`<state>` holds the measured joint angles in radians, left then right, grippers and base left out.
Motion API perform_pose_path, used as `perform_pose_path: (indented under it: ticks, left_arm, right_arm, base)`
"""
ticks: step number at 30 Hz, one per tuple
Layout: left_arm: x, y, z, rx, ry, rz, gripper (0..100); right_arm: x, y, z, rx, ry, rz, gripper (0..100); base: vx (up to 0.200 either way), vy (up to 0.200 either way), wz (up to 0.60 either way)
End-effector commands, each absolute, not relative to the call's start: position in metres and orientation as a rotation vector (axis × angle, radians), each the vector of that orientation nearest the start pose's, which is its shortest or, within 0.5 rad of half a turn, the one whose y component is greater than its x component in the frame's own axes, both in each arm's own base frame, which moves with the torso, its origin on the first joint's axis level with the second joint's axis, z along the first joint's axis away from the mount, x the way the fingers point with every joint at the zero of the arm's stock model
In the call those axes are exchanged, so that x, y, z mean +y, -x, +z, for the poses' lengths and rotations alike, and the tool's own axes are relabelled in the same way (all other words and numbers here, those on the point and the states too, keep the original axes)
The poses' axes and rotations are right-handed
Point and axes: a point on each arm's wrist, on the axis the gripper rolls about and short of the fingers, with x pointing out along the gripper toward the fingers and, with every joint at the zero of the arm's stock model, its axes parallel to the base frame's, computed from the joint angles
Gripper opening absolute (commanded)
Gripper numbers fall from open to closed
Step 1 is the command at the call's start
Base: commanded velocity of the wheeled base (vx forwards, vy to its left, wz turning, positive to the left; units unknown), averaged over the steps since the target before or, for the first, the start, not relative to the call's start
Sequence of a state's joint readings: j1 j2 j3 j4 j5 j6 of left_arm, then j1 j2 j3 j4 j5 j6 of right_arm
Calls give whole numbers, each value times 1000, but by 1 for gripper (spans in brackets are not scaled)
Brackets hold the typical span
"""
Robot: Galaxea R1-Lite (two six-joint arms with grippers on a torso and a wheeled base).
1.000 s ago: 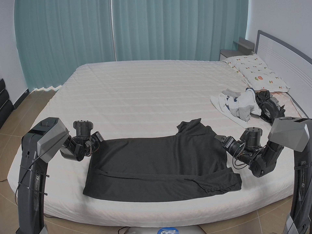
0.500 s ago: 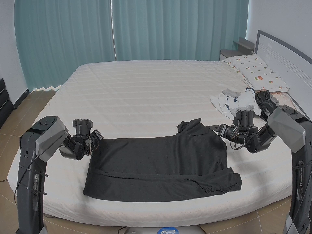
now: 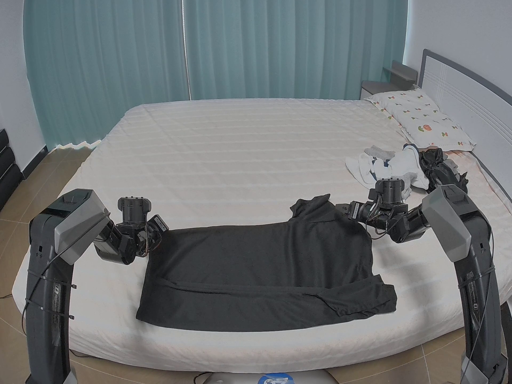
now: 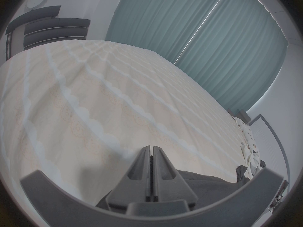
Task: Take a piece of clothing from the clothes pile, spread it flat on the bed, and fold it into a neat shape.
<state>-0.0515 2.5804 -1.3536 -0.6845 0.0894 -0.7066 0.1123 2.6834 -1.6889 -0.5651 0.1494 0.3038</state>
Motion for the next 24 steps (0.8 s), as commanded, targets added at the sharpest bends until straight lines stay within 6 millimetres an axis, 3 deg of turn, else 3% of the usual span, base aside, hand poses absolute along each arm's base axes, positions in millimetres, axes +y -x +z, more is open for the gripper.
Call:
perform_pose_path:
  ticks: [1,8,14,24]
  left_arm:
    - [-22,-469,-25,496,679,228,0]
    - [-22,-468,-25,497,680,229,0]
    - [-21,-469,-25,495,681,230,0]
    - [-21,-469,-25,495,681,230,0]
  right_arm:
    - [71,-528,-43,499,-297,202,100]
    - [82,-535,-47,476,-292,216,100]
    - [81,-541,-42,443,-289,204,100]
    - [77,-542,-54,461,-293,187,100]
  base:
    - [0,0,0]
    - [0,0,0]
    - [0,0,0]
    - [0,0,0]
